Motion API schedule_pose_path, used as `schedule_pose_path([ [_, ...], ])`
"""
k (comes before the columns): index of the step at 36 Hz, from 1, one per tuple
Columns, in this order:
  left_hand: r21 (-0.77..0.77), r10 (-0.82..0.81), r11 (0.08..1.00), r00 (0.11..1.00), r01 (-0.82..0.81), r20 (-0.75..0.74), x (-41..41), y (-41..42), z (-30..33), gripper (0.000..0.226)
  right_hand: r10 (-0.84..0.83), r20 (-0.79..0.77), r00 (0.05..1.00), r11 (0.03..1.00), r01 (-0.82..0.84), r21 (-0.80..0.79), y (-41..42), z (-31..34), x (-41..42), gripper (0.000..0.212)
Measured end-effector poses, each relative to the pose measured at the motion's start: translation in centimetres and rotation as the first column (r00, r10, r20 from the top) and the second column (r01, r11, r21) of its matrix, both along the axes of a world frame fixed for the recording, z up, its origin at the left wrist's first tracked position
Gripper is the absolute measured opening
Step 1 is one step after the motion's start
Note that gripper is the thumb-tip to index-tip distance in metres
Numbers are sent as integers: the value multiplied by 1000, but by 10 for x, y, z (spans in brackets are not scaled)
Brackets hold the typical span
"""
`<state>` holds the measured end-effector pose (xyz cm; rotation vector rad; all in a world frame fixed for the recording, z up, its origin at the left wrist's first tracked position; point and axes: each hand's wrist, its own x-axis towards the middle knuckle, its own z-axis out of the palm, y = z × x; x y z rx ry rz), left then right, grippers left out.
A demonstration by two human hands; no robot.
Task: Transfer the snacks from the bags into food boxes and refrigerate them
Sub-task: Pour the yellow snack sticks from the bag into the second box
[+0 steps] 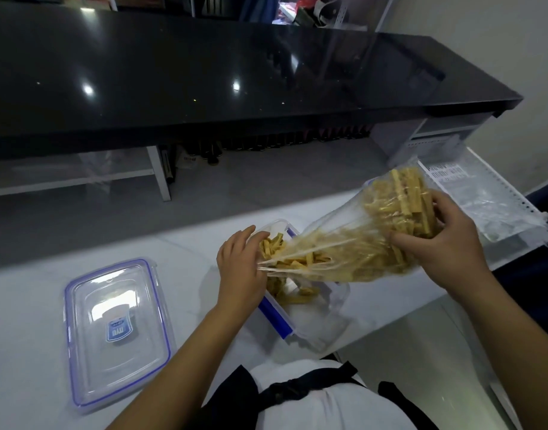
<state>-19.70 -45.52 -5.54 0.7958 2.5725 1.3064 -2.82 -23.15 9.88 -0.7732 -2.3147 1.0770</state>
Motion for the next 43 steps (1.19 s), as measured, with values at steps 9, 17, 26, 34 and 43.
schedule_pose_path([
  [9, -13, -47, 999, 999, 47, -22, 6, 3, 3, 50, 9, -22, 1000, 999, -9, 35, -3, 11, -2, 58],
  [17, -21, -84, 996, 996, 84, -26, 13, -1, 4, 53, 8, 8, 1000, 1000, -8, 23, -5, 13, 4, 56],
  [26, -39, -167, 986, 984, 165, -63, 25, 2, 14, 49, -19, 14, 1000, 999, 19, -37, -7, 30, 23, 55],
  [34, -6, -222, 975, 974, 222, -52, 36, 9, 15, 50, -54, 19, 998, 997, 55, -49, -2, 34, 41, 59],
  [43, 89, -245, 965, 969, 246, -27, 37, 7, 41, 54, -58, -20, 998, 998, 58, -38, -2, 47, 45, 56],
])
